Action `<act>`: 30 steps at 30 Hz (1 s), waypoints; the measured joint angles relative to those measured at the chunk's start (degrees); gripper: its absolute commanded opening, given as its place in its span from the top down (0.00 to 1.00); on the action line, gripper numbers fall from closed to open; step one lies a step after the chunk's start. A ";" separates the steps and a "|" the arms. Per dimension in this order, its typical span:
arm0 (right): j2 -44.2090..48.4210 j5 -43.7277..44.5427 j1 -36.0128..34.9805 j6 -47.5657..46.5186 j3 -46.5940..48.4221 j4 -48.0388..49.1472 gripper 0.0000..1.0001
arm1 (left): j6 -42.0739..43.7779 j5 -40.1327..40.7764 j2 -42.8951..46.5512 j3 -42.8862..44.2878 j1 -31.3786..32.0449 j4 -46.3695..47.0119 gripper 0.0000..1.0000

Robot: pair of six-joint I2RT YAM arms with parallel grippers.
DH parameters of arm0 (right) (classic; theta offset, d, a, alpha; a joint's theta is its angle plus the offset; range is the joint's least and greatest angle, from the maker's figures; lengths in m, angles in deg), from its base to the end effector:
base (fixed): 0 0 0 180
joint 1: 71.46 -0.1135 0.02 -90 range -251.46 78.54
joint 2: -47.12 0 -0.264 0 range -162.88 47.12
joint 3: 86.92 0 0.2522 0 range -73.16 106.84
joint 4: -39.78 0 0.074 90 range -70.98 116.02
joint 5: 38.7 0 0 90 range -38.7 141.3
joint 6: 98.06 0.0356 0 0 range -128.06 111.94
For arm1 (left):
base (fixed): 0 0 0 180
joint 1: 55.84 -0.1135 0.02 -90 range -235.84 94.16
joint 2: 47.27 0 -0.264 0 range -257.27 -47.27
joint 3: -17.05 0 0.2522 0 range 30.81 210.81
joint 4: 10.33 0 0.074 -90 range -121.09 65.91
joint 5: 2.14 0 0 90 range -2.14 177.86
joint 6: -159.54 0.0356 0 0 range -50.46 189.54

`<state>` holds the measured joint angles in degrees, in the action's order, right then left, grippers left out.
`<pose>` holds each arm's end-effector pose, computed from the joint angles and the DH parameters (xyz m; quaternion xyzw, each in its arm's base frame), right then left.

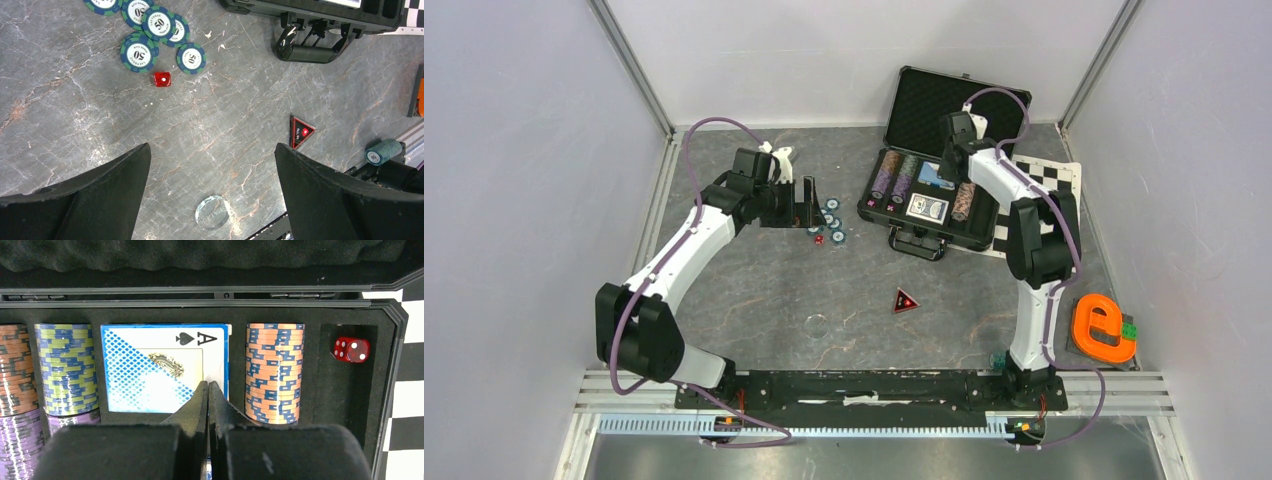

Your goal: Pack up texas hold em set

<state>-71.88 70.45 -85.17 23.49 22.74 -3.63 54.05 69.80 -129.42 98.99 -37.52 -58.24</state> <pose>0.4516 0.0982 0.2178 0.1974 0.9149 -0.0243 0.3513 0.2890 -0.1073 0.2938 0.0789 0.9207 -0.2429 0.2951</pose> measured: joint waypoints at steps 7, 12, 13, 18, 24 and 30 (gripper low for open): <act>0.44 0.85 -0.44 -3.37 3.82 -4.81 0.96 | -0.15 -0.02 -0.44 0.11 0.00 0.13 0.00; 9.42 3.85 -0.83 -8.35 0.63 -8.98 0.02 | -1.53 -0.31 -0.46 0.09 0.00 1.86 0.00; 12.63 4.81 -0.90 -7.98 -1.44 -10.05 0.02 | -2.01 -0.46 -0.44 0.00 0.00 2.32 0.00; 28.52 5.05 2.89 -5.18 -16.02 -14.21 0.02 | -3.76 -1.57 -0.39 -1.07 0.02 5.03 0.00; 31.12 4.85 7.08 1.99 -22.16 -23.76 0.02 | -3.50 -1.49 -0.42 -2.67 3.26 7.48 0.00; 27.32 4.68 8.04 4.20 -14.08 -34.45 0.03 | -0.04 -4.55 -2.99 -2.73 14.64 13.29 0.01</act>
<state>-44.56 75.13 -77.13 27.68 8.66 -38.08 54.01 65.25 -132.41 96.26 -22.87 -44.95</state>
